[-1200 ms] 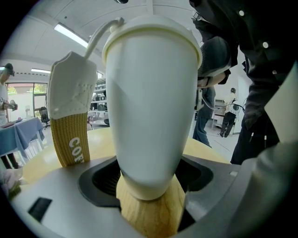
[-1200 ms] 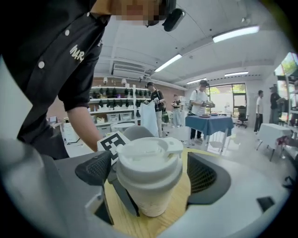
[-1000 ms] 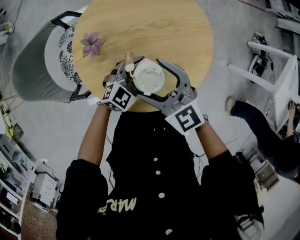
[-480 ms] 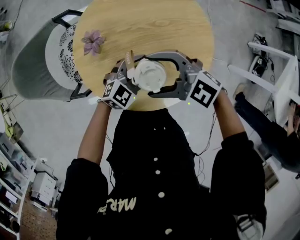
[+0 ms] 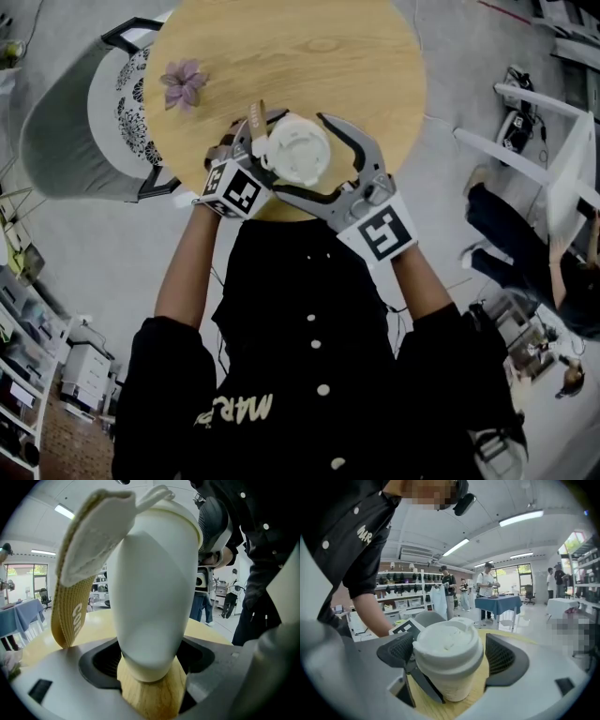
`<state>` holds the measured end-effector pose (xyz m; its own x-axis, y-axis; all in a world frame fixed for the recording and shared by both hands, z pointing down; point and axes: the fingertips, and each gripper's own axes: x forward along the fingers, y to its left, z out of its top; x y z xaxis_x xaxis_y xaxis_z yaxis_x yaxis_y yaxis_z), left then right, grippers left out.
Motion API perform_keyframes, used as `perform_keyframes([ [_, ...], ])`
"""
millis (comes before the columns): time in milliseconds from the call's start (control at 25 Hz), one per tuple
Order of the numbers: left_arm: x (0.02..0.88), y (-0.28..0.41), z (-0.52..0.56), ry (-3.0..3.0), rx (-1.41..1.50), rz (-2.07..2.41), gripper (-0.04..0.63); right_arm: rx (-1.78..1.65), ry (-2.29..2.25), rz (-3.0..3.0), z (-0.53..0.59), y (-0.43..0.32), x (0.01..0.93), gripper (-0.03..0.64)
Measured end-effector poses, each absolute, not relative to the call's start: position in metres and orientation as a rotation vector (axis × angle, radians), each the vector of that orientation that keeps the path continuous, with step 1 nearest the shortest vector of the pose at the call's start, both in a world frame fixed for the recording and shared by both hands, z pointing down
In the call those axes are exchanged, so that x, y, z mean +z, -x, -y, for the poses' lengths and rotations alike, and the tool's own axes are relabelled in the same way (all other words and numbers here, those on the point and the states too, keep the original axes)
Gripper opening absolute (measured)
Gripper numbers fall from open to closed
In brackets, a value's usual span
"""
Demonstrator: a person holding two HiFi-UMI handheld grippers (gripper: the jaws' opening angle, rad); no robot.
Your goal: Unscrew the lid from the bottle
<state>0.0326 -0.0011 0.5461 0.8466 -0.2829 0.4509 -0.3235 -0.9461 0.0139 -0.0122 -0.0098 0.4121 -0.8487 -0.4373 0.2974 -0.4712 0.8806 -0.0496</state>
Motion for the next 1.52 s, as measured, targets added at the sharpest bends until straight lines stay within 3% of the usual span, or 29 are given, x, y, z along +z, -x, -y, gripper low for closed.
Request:
perform_keyframes([
  [80, 0.547, -0.032, 0.0, -2.933, 0.696, 0.484, 0.359, 0.138, -0.726, 2.756, 0.011, 0.015, 0.413, 0.453],
  [480, 0.544, -0.033, 0.002, -2.939, 0.678, 0.456, 0.359, 0.048, 0.059, 2.805, -0.003, 0.02, 0.416, 0.454],
  [720, 0.545, -0.034, 0.001, -2.942, 0.692, 0.444, 0.359, 0.073, -0.007, 2.788, -0.003, 0.016, 0.418, 0.458],
  [800, 0.546, -0.033, 0.001, -2.941, 0.688, 0.444, 0.359, 0.114, -0.06, 2.775, -0.004, 0.01, 0.418, 0.488],
  [1240, 0.545, -0.034, 0.001, -2.937, 0.689, 0.453, 0.359, 0.163, -0.651, 2.802, 0.007, 0.012, 0.413, 0.485],
  [1280, 0.545, -0.034, 0.001, -2.936, 0.691, 0.454, 0.359, 0.137, -0.65, 2.803, 0.008, 0.012, 0.413, 0.445],
  [1520, 0.545, -0.035, 0.001, -2.938, 0.694, 0.449, 0.359, 0.029, -0.149, 2.851, 0.0, 0.014, 0.414, 0.446],
])
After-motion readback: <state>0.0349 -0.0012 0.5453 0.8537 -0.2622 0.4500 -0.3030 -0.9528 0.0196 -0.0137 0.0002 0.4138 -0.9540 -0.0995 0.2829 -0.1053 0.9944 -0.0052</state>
